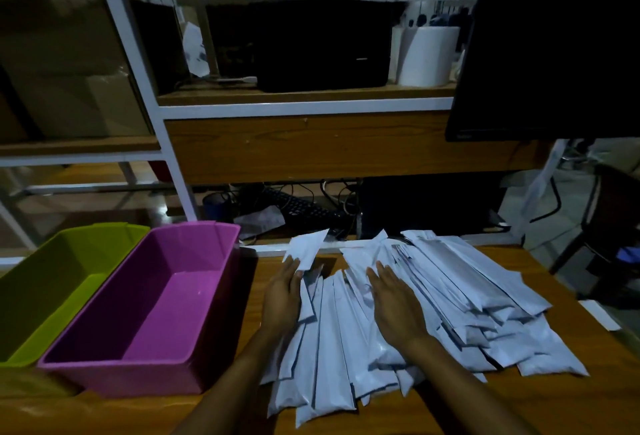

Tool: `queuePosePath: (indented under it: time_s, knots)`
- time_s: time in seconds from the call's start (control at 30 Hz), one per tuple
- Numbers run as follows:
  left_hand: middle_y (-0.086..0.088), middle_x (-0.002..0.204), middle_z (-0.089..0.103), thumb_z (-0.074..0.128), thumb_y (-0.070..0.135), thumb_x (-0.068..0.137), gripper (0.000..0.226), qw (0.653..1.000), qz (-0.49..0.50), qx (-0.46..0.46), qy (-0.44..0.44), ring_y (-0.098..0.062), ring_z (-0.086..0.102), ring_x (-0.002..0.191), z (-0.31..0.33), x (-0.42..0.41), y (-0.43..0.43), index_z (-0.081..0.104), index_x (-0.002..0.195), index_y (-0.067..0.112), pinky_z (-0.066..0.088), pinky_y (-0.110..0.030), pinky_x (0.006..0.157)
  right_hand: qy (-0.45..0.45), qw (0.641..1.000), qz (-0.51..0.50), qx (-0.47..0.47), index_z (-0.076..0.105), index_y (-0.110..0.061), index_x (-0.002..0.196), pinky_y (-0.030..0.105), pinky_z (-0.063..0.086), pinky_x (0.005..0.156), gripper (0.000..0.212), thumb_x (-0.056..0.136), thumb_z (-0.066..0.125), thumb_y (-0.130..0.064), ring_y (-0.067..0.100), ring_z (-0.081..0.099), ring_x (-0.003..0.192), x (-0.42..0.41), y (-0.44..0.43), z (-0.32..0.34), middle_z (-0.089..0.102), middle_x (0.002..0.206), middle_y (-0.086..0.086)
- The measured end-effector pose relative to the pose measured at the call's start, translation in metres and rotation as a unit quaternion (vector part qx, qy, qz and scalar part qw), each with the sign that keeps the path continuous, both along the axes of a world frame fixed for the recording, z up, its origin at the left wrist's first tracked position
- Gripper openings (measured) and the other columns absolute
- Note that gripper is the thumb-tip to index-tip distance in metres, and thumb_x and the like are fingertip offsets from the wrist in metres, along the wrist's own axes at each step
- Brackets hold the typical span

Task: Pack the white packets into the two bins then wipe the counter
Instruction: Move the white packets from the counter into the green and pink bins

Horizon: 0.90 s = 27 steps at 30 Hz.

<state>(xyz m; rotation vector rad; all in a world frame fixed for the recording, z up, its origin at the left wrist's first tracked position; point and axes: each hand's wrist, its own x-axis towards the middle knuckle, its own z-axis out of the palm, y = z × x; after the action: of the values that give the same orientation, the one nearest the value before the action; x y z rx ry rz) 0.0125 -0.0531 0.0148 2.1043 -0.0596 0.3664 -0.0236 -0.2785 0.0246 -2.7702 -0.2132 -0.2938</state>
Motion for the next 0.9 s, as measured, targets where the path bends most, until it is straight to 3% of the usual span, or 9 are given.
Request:
queuePosePath:
  time_s: [0.07, 0.23, 0.33, 0.43, 0.6, 0.73, 0.83, 0.9]
  knots:
    - [-0.005, 0.145, 0.049, 0.048, 0.020, 0.101, 0.036, 0.998, 0.004, 0.038, -0.052, -0.020, 0.041, 0.138, 0.019, -0.001, 0.008, 0.056, 0.135, 0.010, 0.034, -0.040, 0.115, -0.019, 0.997, -0.009, 0.070, 0.030, -0.016, 0.150, 0.033, 0.018, 0.119, 0.051, 0.100, 0.038, -0.006, 0.020, 0.018, 0.148, -0.002, 0.009, 0.018, 0.022, 0.159, 0.005]
    - [-0.002, 0.147, 0.046, 0.047, 0.019, 0.099, 0.039, 0.982, 0.006, 0.114, -0.148, -0.017, 0.036, 0.141, 0.065, -0.004, 0.055, 0.054, 0.137, 0.013, 0.029, -0.036, 0.115, -0.074, 0.976, 0.002, 0.205, 0.040, -0.017, 0.145, 0.028, 0.025, 0.116, 0.047, 0.100, 0.029, -0.026, 0.016, 0.026, 0.145, 0.001, 0.049, 0.050, 0.029, 0.154, -0.004]
    - [-0.004, 0.147, 0.045, 0.041, 0.027, 0.099, 0.043, 0.969, 0.020, 0.175, -0.175, -0.021, 0.033, 0.142, 0.085, -0.005, 0.100, 0.053, 0.137, 0.010, 0.026, -0.038, 0.116, -0.096, 0.965, 0.018, 0.242, 0.041, -0.023, 0.144, 0.027, 0.029, 0.114, 0.044, 0.101, 0.032, -0.028, 0.010, 0.026, 0.144, 0.007, 0.090, 0.058, 0.029, 0.152, -0.012]
    - [-0.007, 0.144, 0.047, 0.037, 0.031, 0.098, 0.048, 0.957, 0.021, 0.209, -0.199, -0.023, 0.035, 0.140, 0.101, -0.009, 0.158, 0.055, 0.134, 0.005, 0.029, -0.037, 0.115, -0.103, 0.953, 0.035, 0.282, 0.043, -0.023, 0.142, 0.026, 0.028, 0.114, 0.041, 0.103, 0.038, -0.016, 0.008, 0.028, 0.143, 0.009, 0.144, 0.066, 0.031, 0.149, -0.015]
    - [-0.008, 0.145, 0.047, 0.040, 0.026, 0.097, 0.046, 0.954, 0.038, 0.213, -0.208, -0.024, 0.034, 0.143, 0.114, -0.020, 0.269, 0.055, 0.134, 0.003, 0.028, -0.026, 0.115, -0.105, 0.944, 0.050, 0.310, 0.047, -0.019, 0.141, 0.027, 0.030, 0.113, 0.041, 0.101, 0.044, -0.015, 0.010, 0.034, 0.140, 0.008, 0.250, 0.076, 0.039, 0.150, -0.008]
    - [-0.012, 0.141, 0.053, 0.047, 0.016, 0.094, 0.041, 0.953, 0.062, 0.226, -0.190, -0.029, 0.041, 0.138, 0.118, -0.022, 0.361, 0.057, 0.131, 0.002, 0.035, -0.031, 0.111, -0.098, 0.933, 0.052, 0.342, 0.045, -0.020, 0.142, 0.026, 0.032, 0.112, 0.041, 0.102, 0.042, -0.018, 0.007, 0.033, 0.138, 0.007, 0.347, 0.086, 0.042, 0.149, -0.006]
    - [-0.014, 0.139, 0.054, 0.044, 0.021, 0.096, 0.042, 0.948, 0.062, 0.250, -0.185, -0.031, 0.044, 0.135, 0.113, -0.019, 0.425, 0.059, 0.130, 0.001, 0.021, -0.019, 0.114, -0.095, 0.925, 0.061, 0.362, 0.046, -0.019, 0.142, 0.026, 0.034, 0.110, 0.040, 0.101, 0.043, -0.015, 0.009, 0.037, 0.137, 0.013, 0.415, 0.089, 0.044, 0.148, -0.004]
    - [-0.014, 0.139, 0.054, 0.043, 0.023, 0.097, 0.043, 0.950, 0.059, 0.265, -0.154, -0.032, 0.042, 0.137, 0.106, -0.016, 0.459, 0.058, 0.130, 0.001, 0.025, -0.028, 0.114, -0.100, 0.929, 0.057, 0.352, 0.049, -0.014, 0.139, 0.025, 0.032, 0.110, 0.039, 0.101, 0.042, -0.012, 0.015, 0.040, 0.137, 0.018, 0.454, 0.090, 0.047, 0.146, 0.000]
